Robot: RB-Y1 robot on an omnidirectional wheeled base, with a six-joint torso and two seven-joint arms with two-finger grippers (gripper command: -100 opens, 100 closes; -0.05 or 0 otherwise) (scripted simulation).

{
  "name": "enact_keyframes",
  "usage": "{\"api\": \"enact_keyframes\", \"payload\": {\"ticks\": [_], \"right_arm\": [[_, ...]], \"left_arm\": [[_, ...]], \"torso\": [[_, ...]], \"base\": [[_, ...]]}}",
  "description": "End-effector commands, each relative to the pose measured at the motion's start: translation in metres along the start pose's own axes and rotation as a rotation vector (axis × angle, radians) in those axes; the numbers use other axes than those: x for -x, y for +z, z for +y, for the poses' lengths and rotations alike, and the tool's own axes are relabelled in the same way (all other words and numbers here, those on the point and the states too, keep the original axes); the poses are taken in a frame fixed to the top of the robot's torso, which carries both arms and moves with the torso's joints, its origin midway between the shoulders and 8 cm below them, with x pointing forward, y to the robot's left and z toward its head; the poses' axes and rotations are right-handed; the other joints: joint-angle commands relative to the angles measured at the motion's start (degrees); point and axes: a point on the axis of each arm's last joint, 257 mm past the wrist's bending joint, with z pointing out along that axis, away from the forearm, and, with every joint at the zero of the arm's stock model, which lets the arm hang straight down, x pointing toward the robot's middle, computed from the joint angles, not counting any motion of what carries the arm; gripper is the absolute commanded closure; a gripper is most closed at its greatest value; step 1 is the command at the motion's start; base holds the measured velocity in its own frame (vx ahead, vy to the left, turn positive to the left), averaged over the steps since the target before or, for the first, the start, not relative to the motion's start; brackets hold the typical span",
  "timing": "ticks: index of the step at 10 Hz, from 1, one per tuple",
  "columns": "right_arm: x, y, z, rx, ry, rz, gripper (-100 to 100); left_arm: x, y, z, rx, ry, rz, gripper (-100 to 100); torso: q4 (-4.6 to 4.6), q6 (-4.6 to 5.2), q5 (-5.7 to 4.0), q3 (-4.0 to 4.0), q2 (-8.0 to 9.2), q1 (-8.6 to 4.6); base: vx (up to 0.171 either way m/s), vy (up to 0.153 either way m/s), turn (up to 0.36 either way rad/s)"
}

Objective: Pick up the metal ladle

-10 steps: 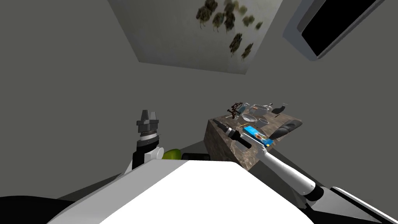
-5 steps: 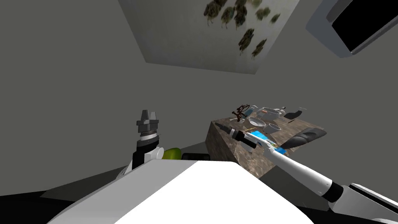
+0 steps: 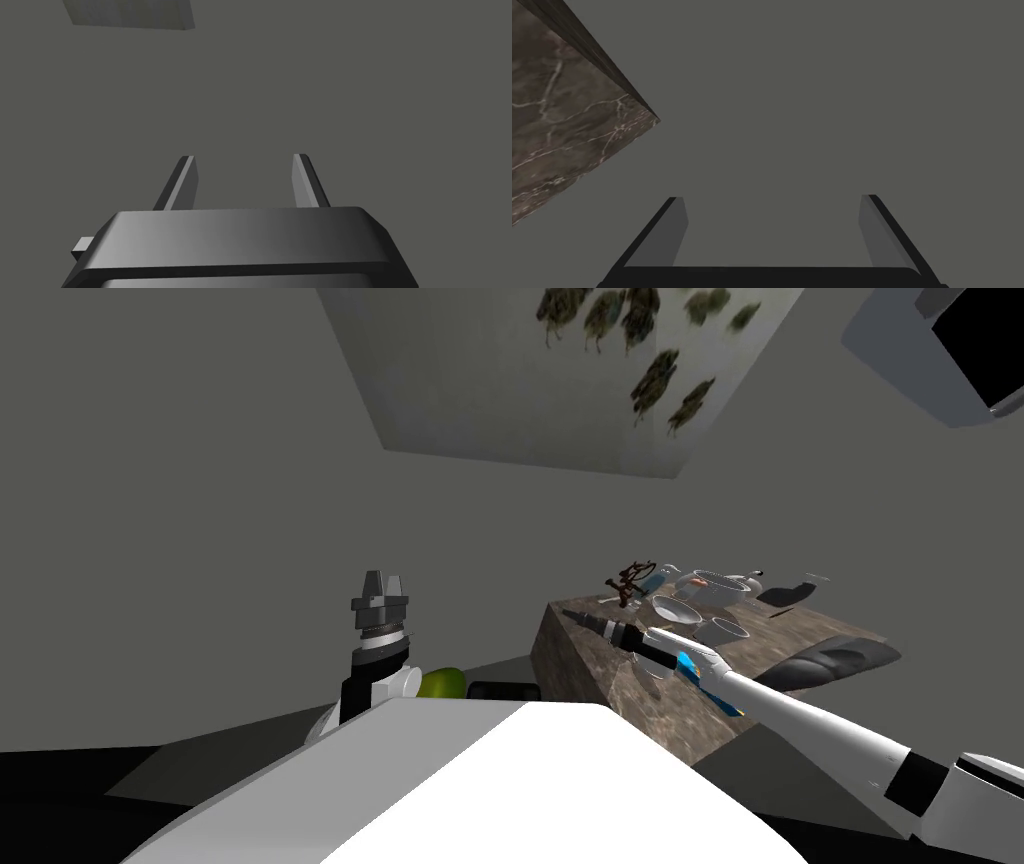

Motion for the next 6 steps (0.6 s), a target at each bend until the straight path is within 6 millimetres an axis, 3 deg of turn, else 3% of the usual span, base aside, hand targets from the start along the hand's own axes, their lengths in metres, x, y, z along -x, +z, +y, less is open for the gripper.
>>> {"api": "enact_keyframes", "payload": {"ticks": [1,2,3,6], "right_arm": [[-0.008,-0.015,-0.025,-0.061,-0.03,0.054,-100],[-0.005,-0.02,-0.028,-0.073,-0.041,0.06,-100],[-0.011,-0.034,-0.047,-0.12,-0.056,0.101,-100],[-0.009,-0.061,-0.072,-0.195,-0.096,0.155,-100]], "left_arm": [[0.0,0.0,0.0,0.0,0.0,0.0,0],[0.0,0.0,0.0,0.0,0.0,0.0,0],[0.0,0.0,0.0,0.0,0.0,0.0,0],[0.0,0.0,0.0,0.0,0.0,0.0,0]], "torso": [[0.0,0.0,0.0,0.0,0.0,0.0],[-0.01,-0.03,0.0,-0.02,-0.04,-0.03],[0.0,0.02,0.0,-0.01,-0.02,-0.02],[-0.01,-0.02,0.0,-0.03,-0.06,-0.02]], "base": [[0.035,-0.029,0.169],[0.035,-0.026,0.087],[0.053,-0.022,0.12],[0.039,-0.026,0.105]]}}
